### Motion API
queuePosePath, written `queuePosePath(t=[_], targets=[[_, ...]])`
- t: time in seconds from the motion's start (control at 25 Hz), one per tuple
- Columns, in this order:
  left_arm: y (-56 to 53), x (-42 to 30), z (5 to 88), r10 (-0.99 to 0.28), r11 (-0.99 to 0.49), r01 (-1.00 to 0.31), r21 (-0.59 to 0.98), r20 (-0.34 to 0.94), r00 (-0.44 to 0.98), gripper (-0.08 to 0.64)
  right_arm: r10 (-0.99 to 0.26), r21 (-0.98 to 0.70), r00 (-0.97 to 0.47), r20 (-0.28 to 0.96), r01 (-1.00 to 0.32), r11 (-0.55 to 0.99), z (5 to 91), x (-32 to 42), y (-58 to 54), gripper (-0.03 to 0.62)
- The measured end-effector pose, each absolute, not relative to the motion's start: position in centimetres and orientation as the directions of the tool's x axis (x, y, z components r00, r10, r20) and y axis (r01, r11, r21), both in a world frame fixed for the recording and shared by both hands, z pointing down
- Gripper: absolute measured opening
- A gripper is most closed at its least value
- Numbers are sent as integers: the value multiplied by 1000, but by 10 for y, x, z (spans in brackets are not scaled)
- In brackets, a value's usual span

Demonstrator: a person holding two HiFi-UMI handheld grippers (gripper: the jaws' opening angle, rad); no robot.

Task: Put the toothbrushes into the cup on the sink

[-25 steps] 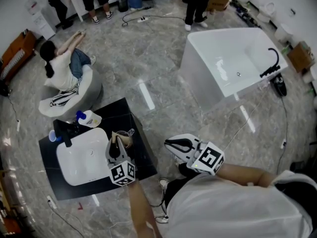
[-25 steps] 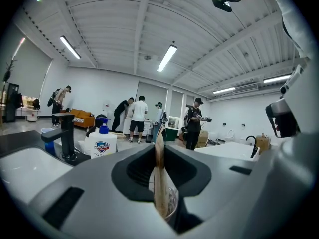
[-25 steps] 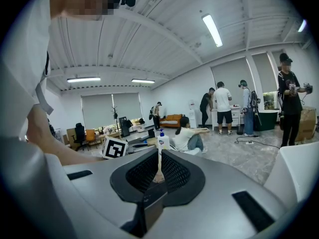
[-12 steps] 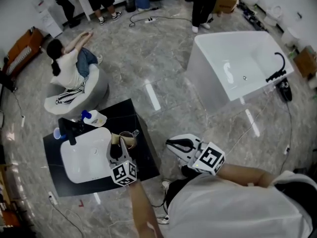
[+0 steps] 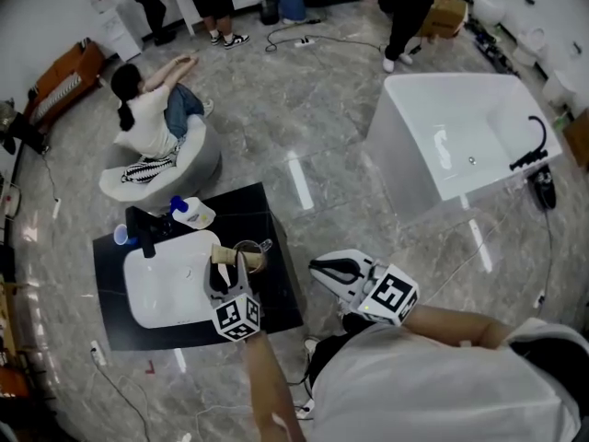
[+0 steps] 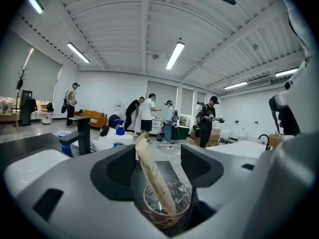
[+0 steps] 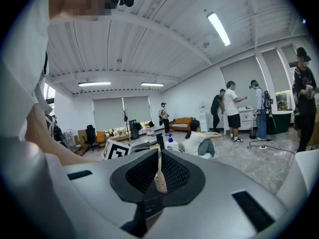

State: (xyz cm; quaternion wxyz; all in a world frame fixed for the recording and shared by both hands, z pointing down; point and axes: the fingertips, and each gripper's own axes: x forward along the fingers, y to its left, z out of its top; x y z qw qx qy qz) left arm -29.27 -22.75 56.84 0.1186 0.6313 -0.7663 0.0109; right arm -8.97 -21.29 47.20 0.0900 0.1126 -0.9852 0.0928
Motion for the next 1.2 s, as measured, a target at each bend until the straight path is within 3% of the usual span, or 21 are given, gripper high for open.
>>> queuePosePath(t=[0.2,0.88,1.2], targets=[[-219,-295,557,-960,230,-966,118,191,-205,301,-172,-163,-970,172,-200,966,463,-98,-207,44],[-188,-294,539,-959,239,-967,85,177,-222,299,-142,-170,-982,125,-163,972,451,-111,-192,43],[-174,-286,510,-971,215,-973,87,125,-204,214,-112,-182,-985,132,-136,974,452,-119,-180,43]])
